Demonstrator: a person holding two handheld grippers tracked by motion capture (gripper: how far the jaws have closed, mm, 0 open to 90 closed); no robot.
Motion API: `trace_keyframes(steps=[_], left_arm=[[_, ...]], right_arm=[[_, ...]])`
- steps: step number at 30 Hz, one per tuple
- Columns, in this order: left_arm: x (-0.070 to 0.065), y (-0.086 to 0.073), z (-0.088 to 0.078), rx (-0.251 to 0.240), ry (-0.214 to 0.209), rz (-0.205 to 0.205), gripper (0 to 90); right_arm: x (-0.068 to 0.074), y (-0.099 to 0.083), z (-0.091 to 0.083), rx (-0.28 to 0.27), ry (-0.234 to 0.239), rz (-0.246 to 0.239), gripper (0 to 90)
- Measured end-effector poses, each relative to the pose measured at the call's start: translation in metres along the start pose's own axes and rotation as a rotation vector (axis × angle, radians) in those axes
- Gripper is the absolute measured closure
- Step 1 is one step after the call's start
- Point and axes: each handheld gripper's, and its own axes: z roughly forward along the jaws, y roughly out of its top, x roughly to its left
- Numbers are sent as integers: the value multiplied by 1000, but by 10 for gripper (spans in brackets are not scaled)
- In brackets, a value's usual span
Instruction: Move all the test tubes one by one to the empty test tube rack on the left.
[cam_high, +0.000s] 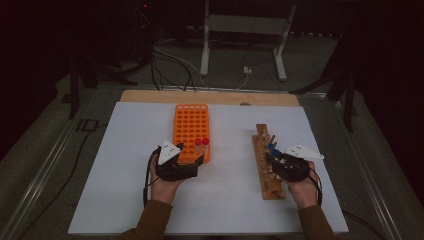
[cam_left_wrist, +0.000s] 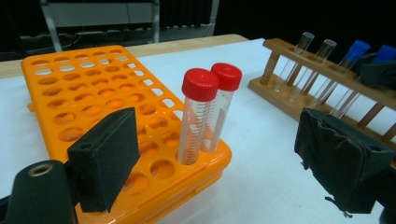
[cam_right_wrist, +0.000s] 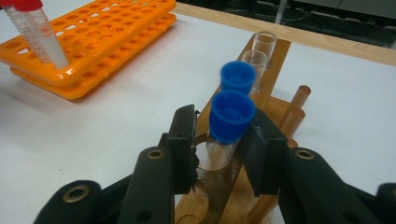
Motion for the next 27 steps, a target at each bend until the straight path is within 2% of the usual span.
trace_keyframes(steps=[6, 12, 19, 22, 25, 27], left_arm=[[-2, 1, -2, -5, -5, 1, 138], [-5, 3, -4, -10, -14, 2, 135], [-9, 7, -7, -17, -29, 10, 121], [-11, 9, -7, -11, -42, 16, 100], [-13, 11, -5, 12, -46, 17, 22], [-15, 11, -4, 17, -53, 20, 8]], right_arm=[[-1, -1, 0, -8, -4, 16, 757], [0, 0, -3, -23, -3, 20, 762], [-1, 7, -16, -56, 16, 26, 764], [-1, 11, -22, -75, 15, 26, 764], [-2, 15, -28, -93, 15, 28, 764], [-3, 18, -33, -111, 15, 31, 764]])
